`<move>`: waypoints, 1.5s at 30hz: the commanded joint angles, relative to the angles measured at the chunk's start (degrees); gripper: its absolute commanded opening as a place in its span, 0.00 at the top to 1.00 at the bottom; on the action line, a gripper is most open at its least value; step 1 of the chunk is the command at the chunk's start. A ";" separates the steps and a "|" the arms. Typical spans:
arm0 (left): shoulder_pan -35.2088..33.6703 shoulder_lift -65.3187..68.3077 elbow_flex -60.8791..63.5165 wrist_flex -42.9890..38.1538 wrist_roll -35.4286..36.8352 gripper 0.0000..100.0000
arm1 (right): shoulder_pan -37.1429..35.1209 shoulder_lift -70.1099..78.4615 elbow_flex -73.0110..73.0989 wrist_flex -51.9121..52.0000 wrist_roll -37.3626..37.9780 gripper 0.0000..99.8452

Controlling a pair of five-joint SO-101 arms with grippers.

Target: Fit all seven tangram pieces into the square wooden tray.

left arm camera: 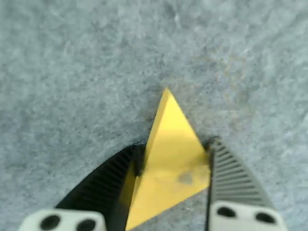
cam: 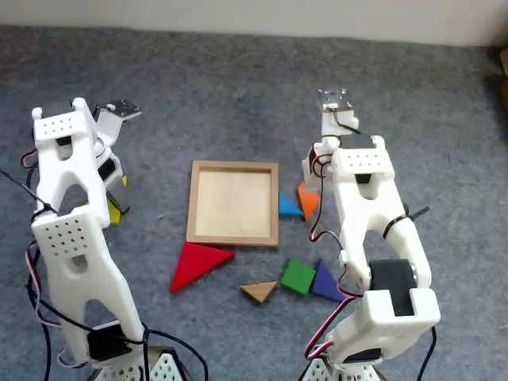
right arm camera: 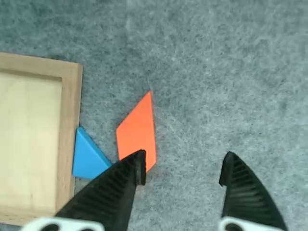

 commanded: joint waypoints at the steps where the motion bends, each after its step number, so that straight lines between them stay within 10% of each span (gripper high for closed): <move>1: 3.74 0.31 -0.40 2.55 0.62 0.85 | 0.92 -1.19 -0.22 -0.75 0.62 0.75; 13: 4.44 -14.02 -0.40 4.13 9.05 0.77 | 0.92 -1.19 -0.22 -0.75 0.62 0.75; 22: -5.85 -27.30 8.84 3.96 0.09 0.73 | 0.92 -1.19 -0.22 -0.66 0.62 0.75; 30: -13.76 -18.95 10.59 1.67 -4.75 0.73 | 0.92 -1.19 -0.22 -0.66 0.53 0.75; 45: -8.04 1.01 6.11 0.79 0.62 0.79 | 1.01 -1.19 -0.22 -0.48 0.44 0.75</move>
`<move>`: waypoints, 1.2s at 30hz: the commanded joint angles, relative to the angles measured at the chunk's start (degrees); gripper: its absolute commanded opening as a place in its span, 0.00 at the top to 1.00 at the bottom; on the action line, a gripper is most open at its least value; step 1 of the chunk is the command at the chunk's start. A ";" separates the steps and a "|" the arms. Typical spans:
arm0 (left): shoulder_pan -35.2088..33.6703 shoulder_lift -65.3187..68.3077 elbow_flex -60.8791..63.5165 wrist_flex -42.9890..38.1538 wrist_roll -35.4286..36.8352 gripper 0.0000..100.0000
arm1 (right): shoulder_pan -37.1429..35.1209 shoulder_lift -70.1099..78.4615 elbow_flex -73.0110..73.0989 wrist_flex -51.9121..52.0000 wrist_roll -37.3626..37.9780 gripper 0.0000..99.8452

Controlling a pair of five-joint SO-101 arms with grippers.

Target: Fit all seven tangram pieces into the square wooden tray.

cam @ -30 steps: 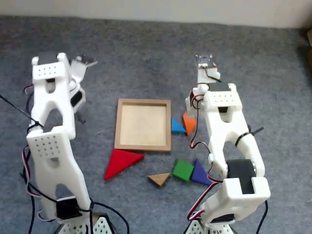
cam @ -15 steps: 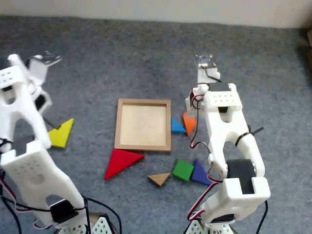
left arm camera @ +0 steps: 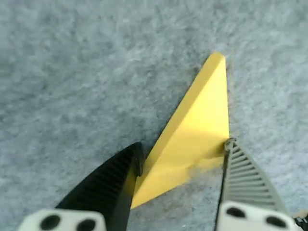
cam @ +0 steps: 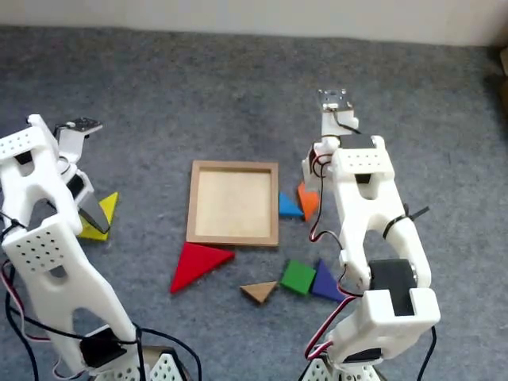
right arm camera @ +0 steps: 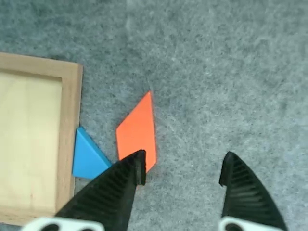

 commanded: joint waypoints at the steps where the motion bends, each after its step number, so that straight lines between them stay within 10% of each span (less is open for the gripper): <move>1: 2.33 1.98 -0.22 0.26 0.70 0.81 | 1.27 -1.19 -0.22 -0.48 0.44 0.75; 23: 9.10 -4.18 0.13 3.08 9.32 0.99 | 1.54 -1.19 -0.22 -0.57 0.53 0.75; 36: 27.30 -25.19 2.77 2.99 31.47 0.99 | 3.21 -1.36 -0.57 -0.57 0.44 0.75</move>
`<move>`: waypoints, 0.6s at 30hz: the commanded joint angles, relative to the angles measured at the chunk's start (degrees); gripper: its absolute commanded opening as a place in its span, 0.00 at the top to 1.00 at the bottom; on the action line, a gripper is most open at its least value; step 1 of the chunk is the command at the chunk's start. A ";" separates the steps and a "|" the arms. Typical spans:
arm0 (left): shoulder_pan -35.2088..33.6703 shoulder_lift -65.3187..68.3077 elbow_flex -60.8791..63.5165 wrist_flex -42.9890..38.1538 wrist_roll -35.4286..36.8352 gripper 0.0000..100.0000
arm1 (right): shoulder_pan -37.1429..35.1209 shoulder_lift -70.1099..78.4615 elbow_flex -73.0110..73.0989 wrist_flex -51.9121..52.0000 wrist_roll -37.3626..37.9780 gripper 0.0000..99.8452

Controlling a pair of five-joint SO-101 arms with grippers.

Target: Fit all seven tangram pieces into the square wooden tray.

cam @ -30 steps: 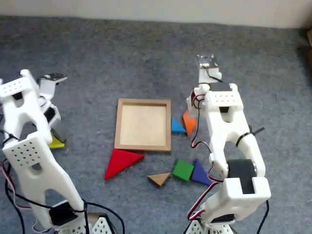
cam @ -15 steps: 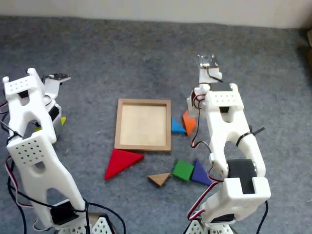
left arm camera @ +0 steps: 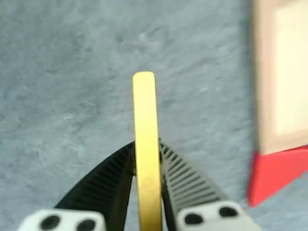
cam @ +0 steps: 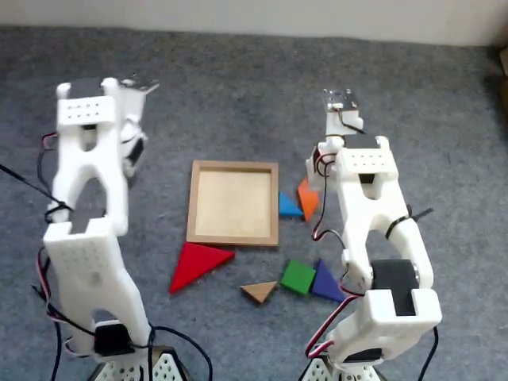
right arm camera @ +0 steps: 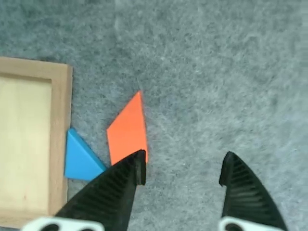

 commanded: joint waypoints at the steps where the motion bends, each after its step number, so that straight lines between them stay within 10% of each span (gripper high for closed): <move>1: 8.13 -6.20 -0.22 0.35 7.30 0.99 | 1.71 -1.36 -0.57 -0.57 0.44 0.75; 18: 22.55 -6.29 10.42 -20.84 31.65 0.97 | 2.24 -1.36 -0.66 -0.57 0.44 0.75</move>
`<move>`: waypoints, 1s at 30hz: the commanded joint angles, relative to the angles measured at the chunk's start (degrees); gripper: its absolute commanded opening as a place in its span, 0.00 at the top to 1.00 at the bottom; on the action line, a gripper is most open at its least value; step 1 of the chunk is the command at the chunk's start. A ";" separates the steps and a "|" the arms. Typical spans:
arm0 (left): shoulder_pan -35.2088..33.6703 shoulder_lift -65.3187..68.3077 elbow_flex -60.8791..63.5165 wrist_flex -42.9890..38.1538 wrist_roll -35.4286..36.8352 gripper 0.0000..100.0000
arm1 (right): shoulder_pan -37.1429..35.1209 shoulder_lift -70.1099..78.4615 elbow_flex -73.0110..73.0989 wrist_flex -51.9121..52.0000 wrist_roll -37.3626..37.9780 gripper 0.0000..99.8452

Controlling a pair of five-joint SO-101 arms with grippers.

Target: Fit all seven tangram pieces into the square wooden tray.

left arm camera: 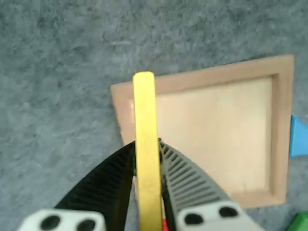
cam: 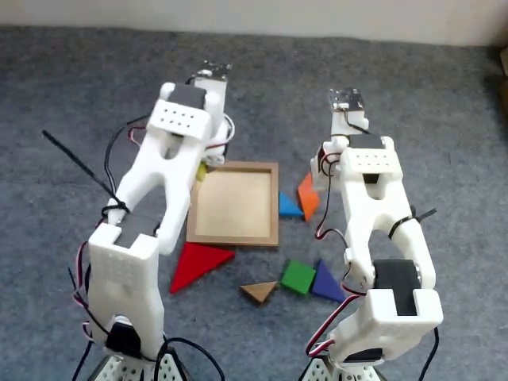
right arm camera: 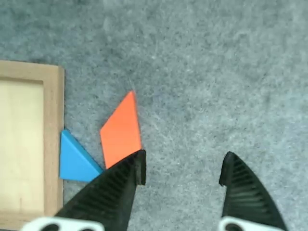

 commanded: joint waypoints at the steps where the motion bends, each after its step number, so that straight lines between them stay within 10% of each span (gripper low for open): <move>1: 2.24 -3.38 5.14 -6.95 2.81 0.96 | 1.54 -1.36 -0.66 -0.57 0.44 0.75; 10: 1.89 -3.56 10.15 -11.69 4.31 0.76 | 1.80 -1.36 -0.66 -0.57 0.44 0.75; 30: -3.74 -4.00 4.35 0.00 1.41 0.75 | 1.80 -1.36 -0.66 -0.66 0.44 0.75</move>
